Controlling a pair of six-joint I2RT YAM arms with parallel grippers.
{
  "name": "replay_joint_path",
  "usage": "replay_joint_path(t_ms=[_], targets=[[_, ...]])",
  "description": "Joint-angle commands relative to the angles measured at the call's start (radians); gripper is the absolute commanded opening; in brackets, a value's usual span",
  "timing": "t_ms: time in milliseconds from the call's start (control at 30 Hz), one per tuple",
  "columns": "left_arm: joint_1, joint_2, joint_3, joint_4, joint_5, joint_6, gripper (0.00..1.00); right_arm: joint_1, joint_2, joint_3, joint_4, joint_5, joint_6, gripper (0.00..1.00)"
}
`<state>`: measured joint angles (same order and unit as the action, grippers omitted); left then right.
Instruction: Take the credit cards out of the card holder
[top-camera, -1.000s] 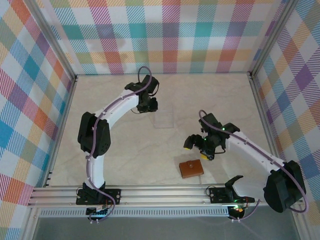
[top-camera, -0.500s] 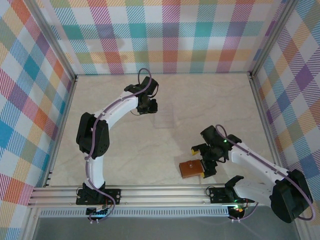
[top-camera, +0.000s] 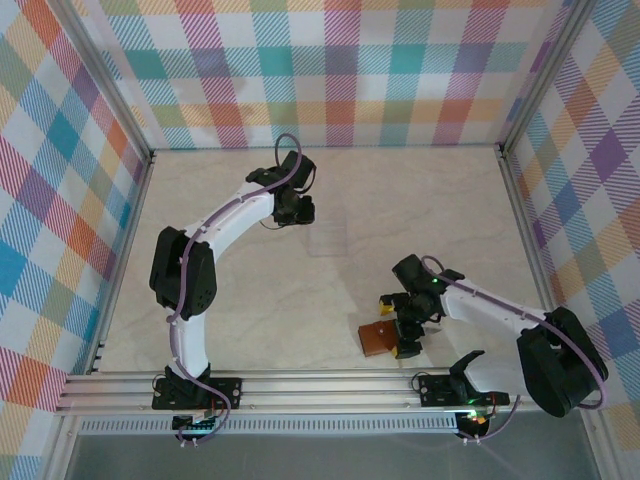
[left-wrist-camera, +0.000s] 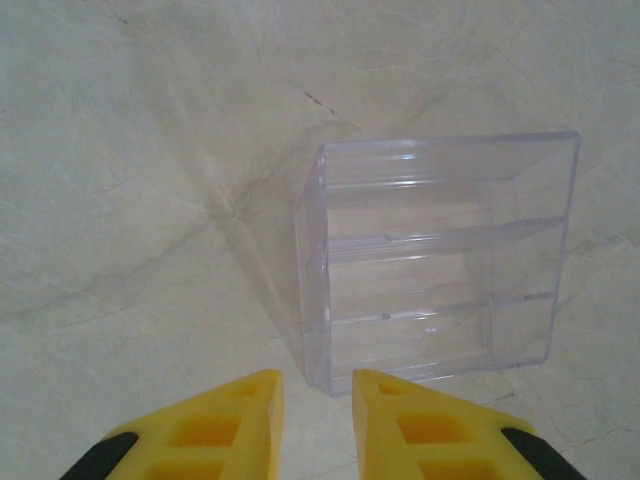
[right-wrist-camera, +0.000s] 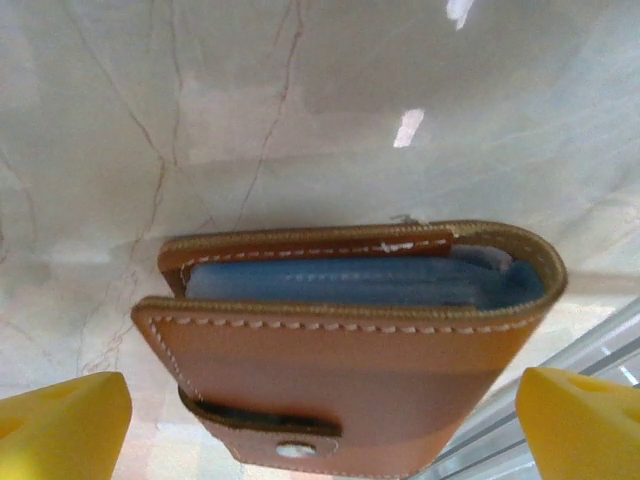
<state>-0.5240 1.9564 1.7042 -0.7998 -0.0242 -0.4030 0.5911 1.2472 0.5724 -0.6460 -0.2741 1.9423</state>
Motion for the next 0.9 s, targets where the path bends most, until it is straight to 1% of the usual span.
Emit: replay_joint_path(t_ms=[0, 100, 267, 400, 467, 567, 733, 867], targets=[[0.013, -0.044, -0.006, 0.007, -0.016, 0.014, 0.26, 0.01, 0.024, -0.015, 0.021, -0.009, 0.014, 0.96], [0.02, -0.044, -0.006, 0.005, -0.01, 0.016, 0.26, 0.011, 0.041, -0.015, 0.03, 0.007, -0.002, 0.95], [0.021, -0.048, -0.014, 0.004, -0.007, 0.015, 0.26, 0.011, 0.06, -0.005, 0.029, 0.024, -0.037, 0.89], [0.021, -0.058, -0.026, 0.005, -0.008, 0.015, 0.27, 0.012, 0.068, 0.055, -0.029, 0.063, -0.102, 0.85], [0.021, -0.063, -0.03, 0.0, -0.008, 0.013, 0.27, 0.012, 0.082, 0.1, -0.061, 0.083, -0.151, 0.84], [0.021, -0.079, -0.047, -0.003, -0.014, 0.018, 0.27, 0.012, 0.126, 0.162, -0.058, 0.088, -0.246, 0.83], [0.024, -0.12, -0.109, -0.001, -0.038, 0.026, 0.27, 0.023, 0.236, 0.295, -0.102, 0.089, -0.411, 0.77], [0.028, -0.16, -0.175, 0.007, -0.044, 0.025, 0.27, 0.036, 0.324, 0.418, -0.163, 0.11, -0.543, 0.75]])
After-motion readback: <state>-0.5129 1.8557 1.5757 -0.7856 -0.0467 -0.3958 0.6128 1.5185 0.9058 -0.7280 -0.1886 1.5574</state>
